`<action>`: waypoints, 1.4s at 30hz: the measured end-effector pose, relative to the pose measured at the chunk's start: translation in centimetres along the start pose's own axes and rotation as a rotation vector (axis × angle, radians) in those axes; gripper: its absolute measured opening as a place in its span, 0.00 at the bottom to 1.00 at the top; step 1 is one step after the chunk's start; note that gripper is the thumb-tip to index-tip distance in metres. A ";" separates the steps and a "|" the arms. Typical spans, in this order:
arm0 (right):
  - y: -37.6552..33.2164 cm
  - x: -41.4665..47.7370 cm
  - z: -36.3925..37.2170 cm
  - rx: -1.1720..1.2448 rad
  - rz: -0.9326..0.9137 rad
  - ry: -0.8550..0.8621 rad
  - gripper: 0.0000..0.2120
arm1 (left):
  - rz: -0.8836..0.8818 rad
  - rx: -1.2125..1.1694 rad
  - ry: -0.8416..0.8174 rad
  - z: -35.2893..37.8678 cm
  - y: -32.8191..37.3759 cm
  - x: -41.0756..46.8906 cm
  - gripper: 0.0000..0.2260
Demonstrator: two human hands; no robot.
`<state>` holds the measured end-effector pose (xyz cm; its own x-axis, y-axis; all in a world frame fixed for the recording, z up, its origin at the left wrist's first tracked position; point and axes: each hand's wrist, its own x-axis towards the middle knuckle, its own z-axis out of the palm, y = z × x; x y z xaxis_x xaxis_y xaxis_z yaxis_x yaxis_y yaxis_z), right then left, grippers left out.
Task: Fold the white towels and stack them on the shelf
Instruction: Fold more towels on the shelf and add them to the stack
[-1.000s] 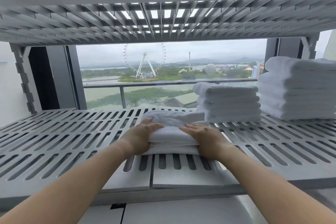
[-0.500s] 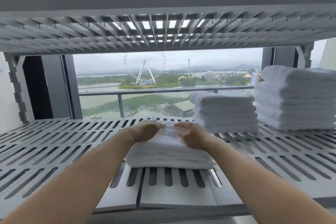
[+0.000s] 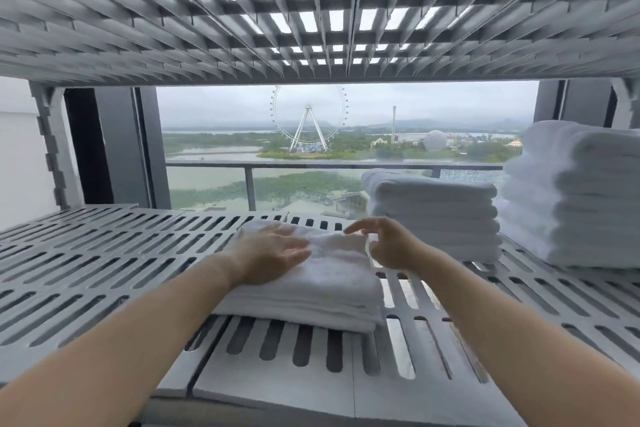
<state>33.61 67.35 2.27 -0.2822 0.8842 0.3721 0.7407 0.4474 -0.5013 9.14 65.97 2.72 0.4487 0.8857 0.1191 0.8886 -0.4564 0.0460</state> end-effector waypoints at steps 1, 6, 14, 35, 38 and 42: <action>0.6 -0.3 -0.1 -0.001 -0.022 0.013 0.23 | 0.060 -0.059 0.022 -0.1 1.0 -0.2 0.21; 2.7 -1.9 0.9 0.098 -0.111 0.116 0.20 | 0.105 -0.020 -0.086 0.9 6.4 0.4 0.24; 5.0 -3.0 1.5 0.247 -0.026 0.081 0.21 | 0.054 0.023 -0.015 2.8 6.8 -0.3 0.33; 2.4 -7.7 -0.2 0.189 0.049 -0.118 0.04 | 0.189 -0.161 0.276 3.1 7.1 -1.0 0.27; 2.1 -8.6 0.3 0.181 0.040 -0.052 0.07 | 0.301 -0.174 0.323 3.1 6.9 -1.7 0.24; 1.4 -8.9 0.8 0.176 0.017 0.007 0.04 | 0.270 -0.213 0.343 2.8 6.9 -1.9 0.16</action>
<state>36.64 60.22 -2.30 -0.2656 0.8911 0.3679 0.6267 0.4495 -0.6365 14.70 61.34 -0.01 0.5719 0.6702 0.4731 0.6893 -0.7052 0.1659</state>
